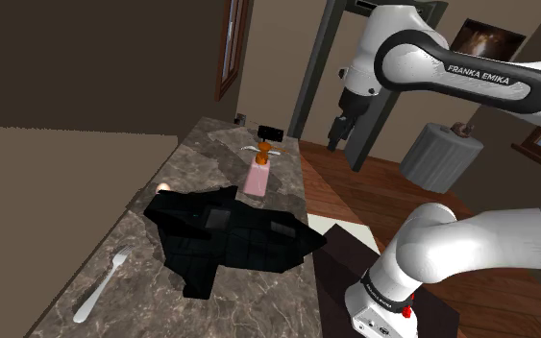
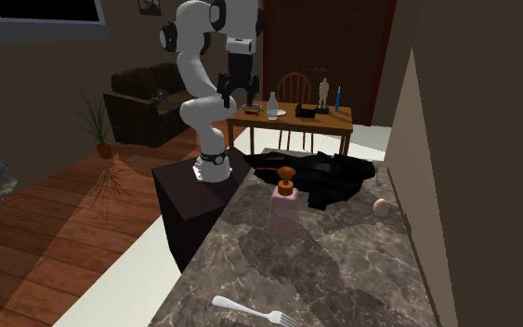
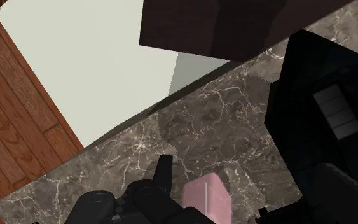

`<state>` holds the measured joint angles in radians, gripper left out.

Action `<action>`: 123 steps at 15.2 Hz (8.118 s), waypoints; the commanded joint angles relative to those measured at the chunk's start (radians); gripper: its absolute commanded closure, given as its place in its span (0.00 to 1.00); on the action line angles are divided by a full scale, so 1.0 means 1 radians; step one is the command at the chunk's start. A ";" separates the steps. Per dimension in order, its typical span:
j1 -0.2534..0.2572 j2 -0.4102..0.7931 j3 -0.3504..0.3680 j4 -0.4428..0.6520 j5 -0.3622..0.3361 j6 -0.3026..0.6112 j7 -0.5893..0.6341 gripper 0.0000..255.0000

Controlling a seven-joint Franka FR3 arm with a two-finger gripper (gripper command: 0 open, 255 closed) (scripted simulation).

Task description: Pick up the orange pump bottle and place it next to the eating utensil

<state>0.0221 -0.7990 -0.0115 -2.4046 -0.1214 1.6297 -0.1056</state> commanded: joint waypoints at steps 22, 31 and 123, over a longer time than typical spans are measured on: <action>-0.010 0.720 0.021 0.278 -0.034 0.467 0.112 0.00; -0.016 0.757 0.016 0.231 -0.043 0.553 0.117 0.00; 0.222 0.708 0.317 0.959 0.001 -0.290 0.538 1.00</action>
<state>0.2313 -0.1012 0.2887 -1.4601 -0.1187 1.3482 0.4015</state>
